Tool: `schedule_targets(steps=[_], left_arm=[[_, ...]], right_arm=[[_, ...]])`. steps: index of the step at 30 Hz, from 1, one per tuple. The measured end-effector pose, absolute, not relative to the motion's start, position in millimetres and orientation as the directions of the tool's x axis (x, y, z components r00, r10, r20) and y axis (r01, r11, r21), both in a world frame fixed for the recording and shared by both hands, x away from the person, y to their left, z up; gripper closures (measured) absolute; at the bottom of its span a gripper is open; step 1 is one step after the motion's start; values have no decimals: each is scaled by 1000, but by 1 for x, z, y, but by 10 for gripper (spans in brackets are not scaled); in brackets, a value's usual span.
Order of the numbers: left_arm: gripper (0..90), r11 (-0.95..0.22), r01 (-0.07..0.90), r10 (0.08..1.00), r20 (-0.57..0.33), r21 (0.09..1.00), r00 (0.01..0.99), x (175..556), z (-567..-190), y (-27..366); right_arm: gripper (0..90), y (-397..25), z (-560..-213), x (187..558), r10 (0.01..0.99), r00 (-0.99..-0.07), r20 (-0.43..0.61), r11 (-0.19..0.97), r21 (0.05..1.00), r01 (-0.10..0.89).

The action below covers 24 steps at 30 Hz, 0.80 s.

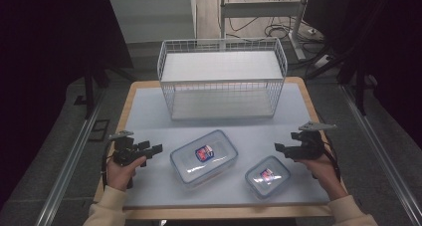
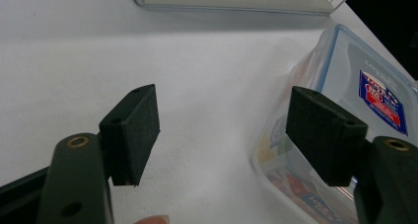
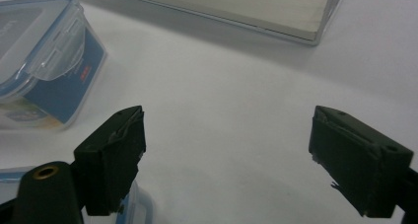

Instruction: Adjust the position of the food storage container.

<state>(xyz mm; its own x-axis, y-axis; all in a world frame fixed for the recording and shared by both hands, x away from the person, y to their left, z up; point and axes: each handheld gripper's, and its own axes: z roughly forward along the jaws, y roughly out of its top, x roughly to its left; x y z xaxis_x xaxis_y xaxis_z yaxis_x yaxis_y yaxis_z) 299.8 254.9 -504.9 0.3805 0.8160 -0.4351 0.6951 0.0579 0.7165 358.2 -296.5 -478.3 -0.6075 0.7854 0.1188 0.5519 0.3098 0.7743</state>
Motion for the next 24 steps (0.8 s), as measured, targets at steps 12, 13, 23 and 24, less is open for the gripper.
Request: schedule_targets(steps=[12,13,23,24], left_arm=[[663,22,688,795,-430,725,427,288,-494,253],[720,12,685,793,-424,729,438,286,-493,253],[899,-66,704,751,-429,707,502,249,-498,243],[899,-76,710,747,-432,700,506,246,-500,241]], right_arm=[[169,-298,-478,356,791,-601,114,303,781,546],[170,-298,-478,356,792,-600,113,303,781,547],[184,-300,-481,358,803,-584,118,298,769,565],[185,-300,-481,358,803,-585,116,299,770,563]])
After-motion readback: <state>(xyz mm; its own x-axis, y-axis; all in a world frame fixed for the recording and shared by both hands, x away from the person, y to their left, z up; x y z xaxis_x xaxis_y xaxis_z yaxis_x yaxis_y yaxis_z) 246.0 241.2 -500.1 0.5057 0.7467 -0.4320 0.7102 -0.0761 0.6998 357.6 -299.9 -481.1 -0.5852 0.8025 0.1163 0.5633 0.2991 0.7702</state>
